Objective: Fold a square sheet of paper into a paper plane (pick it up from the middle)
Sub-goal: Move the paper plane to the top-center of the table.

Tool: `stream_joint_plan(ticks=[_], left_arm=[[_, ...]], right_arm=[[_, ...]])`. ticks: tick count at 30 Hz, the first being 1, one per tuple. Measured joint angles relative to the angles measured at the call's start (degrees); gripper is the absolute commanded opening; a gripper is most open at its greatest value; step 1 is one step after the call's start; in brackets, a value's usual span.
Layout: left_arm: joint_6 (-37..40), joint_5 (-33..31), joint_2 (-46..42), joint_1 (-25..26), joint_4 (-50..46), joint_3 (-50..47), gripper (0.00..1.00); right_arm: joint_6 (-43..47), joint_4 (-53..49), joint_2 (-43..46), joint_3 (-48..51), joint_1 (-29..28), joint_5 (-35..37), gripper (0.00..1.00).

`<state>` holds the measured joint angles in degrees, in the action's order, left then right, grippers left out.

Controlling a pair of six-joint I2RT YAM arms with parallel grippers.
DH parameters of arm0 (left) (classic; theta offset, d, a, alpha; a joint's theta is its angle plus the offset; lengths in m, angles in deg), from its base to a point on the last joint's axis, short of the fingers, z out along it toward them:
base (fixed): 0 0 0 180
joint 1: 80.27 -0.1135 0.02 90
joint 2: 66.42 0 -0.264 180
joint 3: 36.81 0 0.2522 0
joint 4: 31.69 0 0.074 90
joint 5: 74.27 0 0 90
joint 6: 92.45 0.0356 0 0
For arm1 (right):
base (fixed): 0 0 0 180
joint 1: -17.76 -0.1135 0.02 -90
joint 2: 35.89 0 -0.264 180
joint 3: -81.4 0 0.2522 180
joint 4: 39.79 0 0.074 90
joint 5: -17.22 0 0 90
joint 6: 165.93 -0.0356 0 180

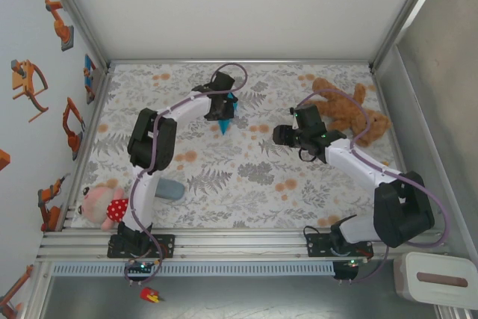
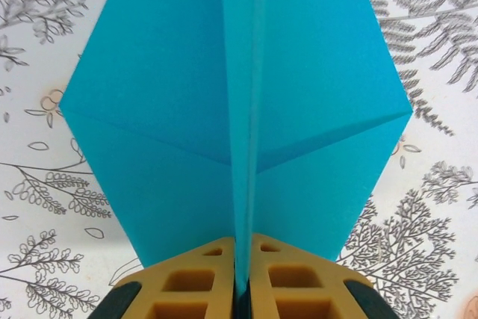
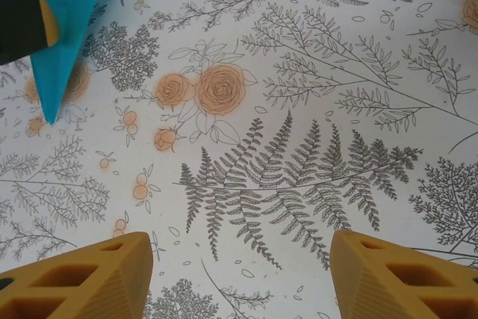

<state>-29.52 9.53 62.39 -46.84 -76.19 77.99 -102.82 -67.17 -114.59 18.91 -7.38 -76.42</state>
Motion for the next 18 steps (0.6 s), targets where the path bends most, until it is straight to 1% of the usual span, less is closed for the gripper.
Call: stream_joint_plan(ticks=[2,5,10,14,18], left_arm=[[0.0,0.2,0.6,0.0,-1.1,0.4,0.15],[0.0,0.2,1.1,0.0,-2.4,0.5,0.24],[-0.5,0.2,1.2,0.0,-3.5,0.5,0.33],[-0.8,0.3,1.4,0.0,-3.6,0.6,0.35],[-1.8,0.3,1.8,0.3,-4.0,1.3,0.4]], right_arm=[[0.0,0.0,0.0,0.0,0.0,-0.2,0.63],[0.0,0.1,0.0,0.0,0.1,-0.5,0.63],[0.0,0.2,0.0,0.0,0.4,-0.9,0.62],[0.0,0.2,0.0,0.0,0.4,-0.9,0.62],[0.0,0.2,0.0,0.0,0.8,-1.2,0.62]])
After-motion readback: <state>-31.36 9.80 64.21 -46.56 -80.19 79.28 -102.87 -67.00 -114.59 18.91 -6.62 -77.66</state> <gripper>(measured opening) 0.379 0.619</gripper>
